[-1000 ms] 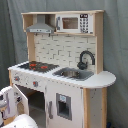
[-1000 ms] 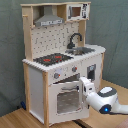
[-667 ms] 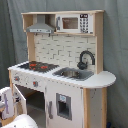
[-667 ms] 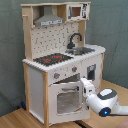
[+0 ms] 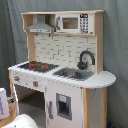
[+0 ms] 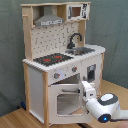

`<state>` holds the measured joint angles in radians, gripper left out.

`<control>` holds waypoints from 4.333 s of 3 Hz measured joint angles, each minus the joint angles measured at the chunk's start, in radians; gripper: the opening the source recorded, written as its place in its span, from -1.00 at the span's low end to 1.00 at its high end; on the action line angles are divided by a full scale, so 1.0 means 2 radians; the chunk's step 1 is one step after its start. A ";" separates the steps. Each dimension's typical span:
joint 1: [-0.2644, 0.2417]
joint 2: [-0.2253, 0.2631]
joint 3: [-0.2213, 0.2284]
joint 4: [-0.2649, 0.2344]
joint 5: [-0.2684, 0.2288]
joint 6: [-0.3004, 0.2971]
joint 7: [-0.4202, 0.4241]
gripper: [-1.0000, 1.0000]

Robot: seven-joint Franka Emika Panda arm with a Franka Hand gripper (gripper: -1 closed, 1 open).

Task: Play with the kitchen

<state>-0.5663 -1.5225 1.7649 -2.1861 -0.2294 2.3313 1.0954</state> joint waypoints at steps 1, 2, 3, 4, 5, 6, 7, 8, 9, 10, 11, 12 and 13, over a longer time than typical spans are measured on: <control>0.000 0.001 0.003 0.009 -0.001 -0.014 0.004 -1.00; 0.000 0.001 0.005 0.010 -0.001 -0.015 0.004 1.00; 0.002 0.006 0.012 0.024 -0.019 -0.036 0.015 1.00; 0.018 0.008 -0.013 0.046 -0.049 -0.055 0.015 1.00; 0.033 0.014 -0.039 0.045 -0.084 -0.063 -0.003 1.00; 0.044 0.015 -0.069 0.045 -0.105 -0.063 -0.048 1.00; 0.054 0.016 -0.098 0.045 -0.112 -0.063 -0.100 1.00; 0.060 0.017 -0.119 0.043 -0.112 -0.063 -0.145 1.00; 0.068 0.020 -0.143 0.040 -0.112 -0.063 -0.200 1.00; 0.074 0.023 -0.161 0.034 -0.112 -0.063 -0.246 1.00; 0.083 0.026 -0.179 0.025 -0.112 -0.063 -0.293 1.00; 0.093 0.026 -0.201 0.016 -0.112 -0.063 -0.346 1.00; 0.103 0.026 -0.229 0.009 -0.112 -0.063 -0.406 1.00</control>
<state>-0.3606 -1.4701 1.3075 -2.1671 -0.4528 2.2055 0.2827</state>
